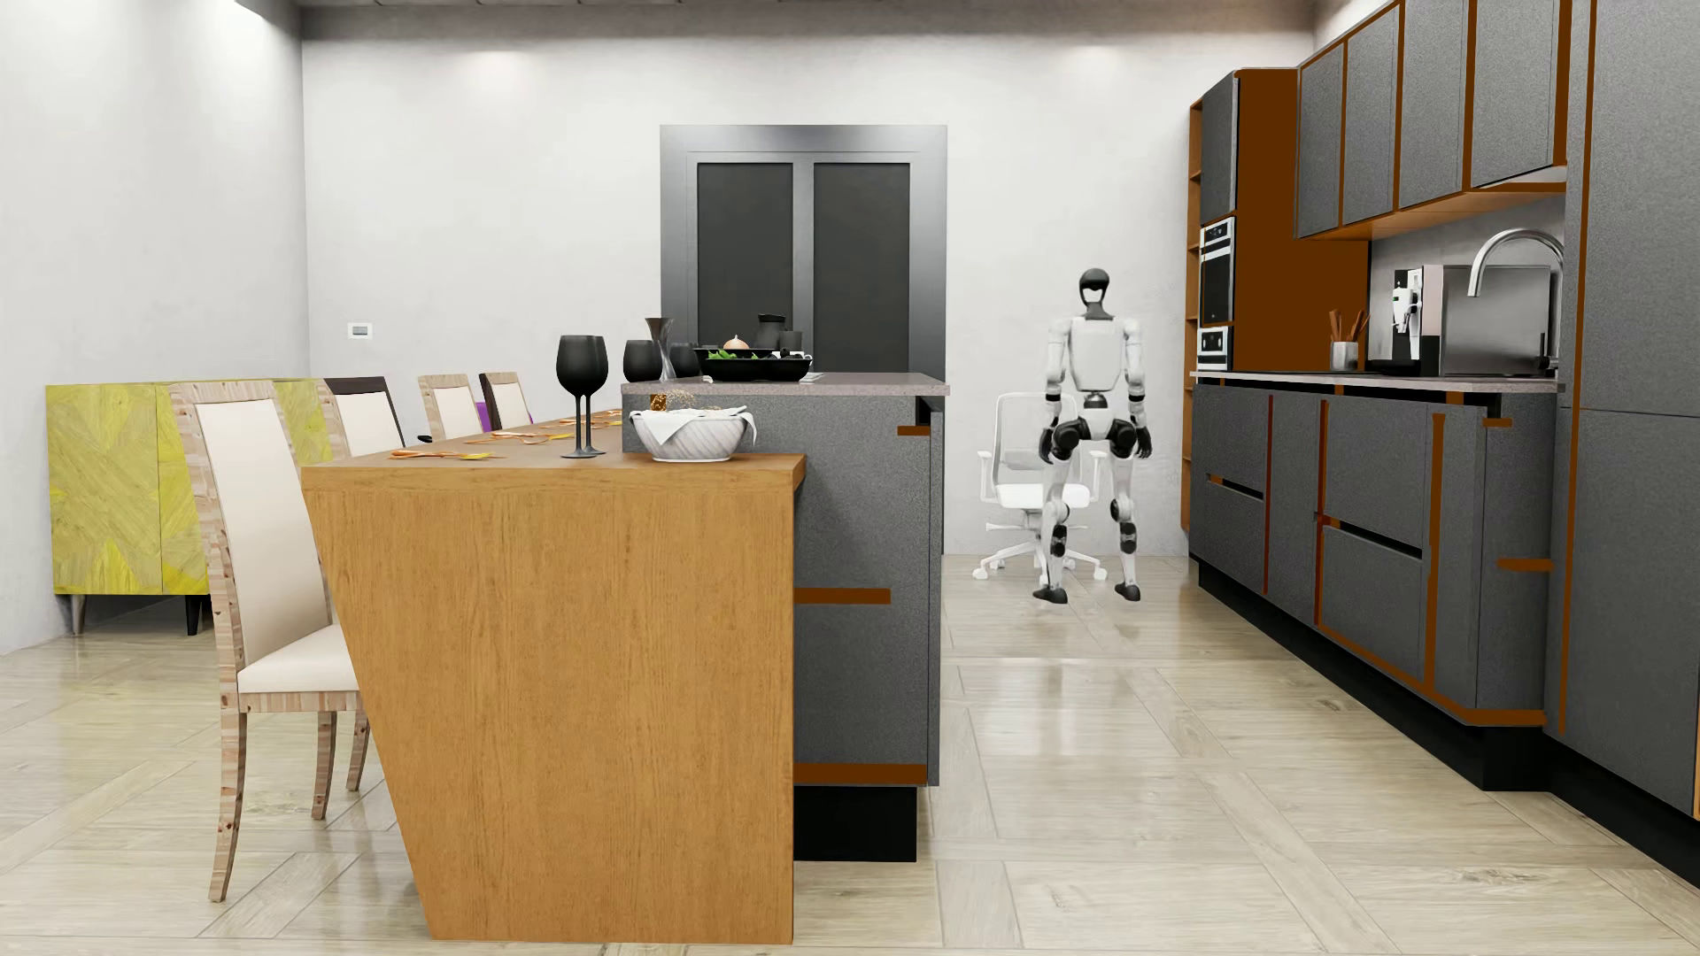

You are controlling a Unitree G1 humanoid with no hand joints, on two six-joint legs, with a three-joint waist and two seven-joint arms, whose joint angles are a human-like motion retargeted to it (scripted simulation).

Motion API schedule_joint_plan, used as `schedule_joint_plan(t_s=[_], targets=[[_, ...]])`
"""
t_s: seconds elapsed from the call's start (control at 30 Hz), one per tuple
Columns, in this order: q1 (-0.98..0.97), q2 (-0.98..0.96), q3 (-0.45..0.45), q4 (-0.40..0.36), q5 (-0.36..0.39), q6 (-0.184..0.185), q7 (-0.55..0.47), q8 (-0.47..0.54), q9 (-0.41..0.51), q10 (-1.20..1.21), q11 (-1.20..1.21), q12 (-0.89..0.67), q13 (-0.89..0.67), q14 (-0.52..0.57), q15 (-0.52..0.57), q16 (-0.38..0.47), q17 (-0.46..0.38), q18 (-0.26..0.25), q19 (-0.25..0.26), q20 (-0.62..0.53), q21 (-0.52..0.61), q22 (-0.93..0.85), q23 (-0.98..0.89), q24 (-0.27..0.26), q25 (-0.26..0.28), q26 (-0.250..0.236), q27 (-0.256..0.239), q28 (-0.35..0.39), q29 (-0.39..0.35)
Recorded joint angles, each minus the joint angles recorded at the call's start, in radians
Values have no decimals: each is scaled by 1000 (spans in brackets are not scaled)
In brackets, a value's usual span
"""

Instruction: Move towards the white officechair

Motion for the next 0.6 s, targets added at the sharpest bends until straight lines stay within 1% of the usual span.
schedule_joint_plan(t_s=[0.03, 0.07, 0.1, 0.13, 0.17, 0.2, 0.27, 0.3, 0.37, 0.43, 0.5, 0.53, 0.6], targets=[[1, 7, 5, 1, 0, -2, -4, -4, 0, 6, -2, 0, -1, -4, 0, 9, 1, 0, -3, 20, 11, -19, 23, -9, -21, -11, 7, 30, 20], [5, 15, 10, 2, 0, -4, -8, -9, -1, 8, -5, -4, -9, -5, 0, 13, 2, -1, -6, 25, 24, -44, 47, -1, -46, -21, 17, 66, 42], [10, 23, 15, 2, 1, -5, -11, -14, -1, 5, -8, -21, -16, -5, -1, 22, 7, -1, -7, 3, 38, -60, 59, 33, -65, -35, 30, 89, 61], [17, 31, 19, 1, 0, -6, -15, -19, -2, 1, -10, -43, -20, -5, -2, 35, 8, -1, -7, -37, 42, -72, 61, 84, -76, -48, 34, 97, 71], [23, 38, 22, -1, -2, -7, -20, -24, -2, -3, -10, -67, -21, -5, -6, 44, 8, -1, -7, -61, 41, -84, 56, 121, -82, -54, 32, 99, 69], [25, 43, 22, -3, -4, -9, -26, -30, -2, -4, -7, -87, -24, -5, -10, 42, 7, -2, -7, -51, 38, -100, 46, 117, -86, -53, 27, 102, 61], [21, 50, 19, -7, -10, -12, -43, -44, -2, 4, 0, -122, -19, -9, -19, 25, -2, -4, -9, 12, 25, -134, 16, 37, -82, -70, 4, 130, 48], [19, 52, 17, -9, -12, -13, -51, -50, -1, 10, 3, -135, -22, -12, -23, 25, -3, -5, -11, 24, 18, -153, 2, 15, -77, -86, -4, 147, 41], [18, 53, 12, -12, -15, -15, -60, -57, -1, 15, 10, -155, -31, -22, -35, 37, -7, -2, -10, 17, 12, -191, -22, 18, -71, -105, -13, 183, 29], [9, 50, 10, -9, -17, -18, -68, -65, 1, 39, 26, -161, -40, -48, -59, 45, -9, 0, 0, 16, 14, -226, -42, 20, -69, -115, -20, 200, 26], [-4, 46, 5, -4, -19, -19, -78, -79, 4, 74, 45, -160, -42, -85, -99, 53, -8, -11, -8, 15, 18, -235, -66, 12, -66, -117, -32, 195, 24], [-4, 51, 3, -1, -20, -20, -83, -87, 5, 83, 51, -160, -39, -101, -119, 57, -6, -18, -16, 11, 20, -224, -77, 10, -63, -112, -38, 188, 22], [3, 68, -3, -2, -23, -22, -94, -106, 3, 88, 47, -149, -42, -119, -147, 67, 5, -24, -23, -1, 22, -194, -94, 14, -52, -91, -30, 165, 23]])
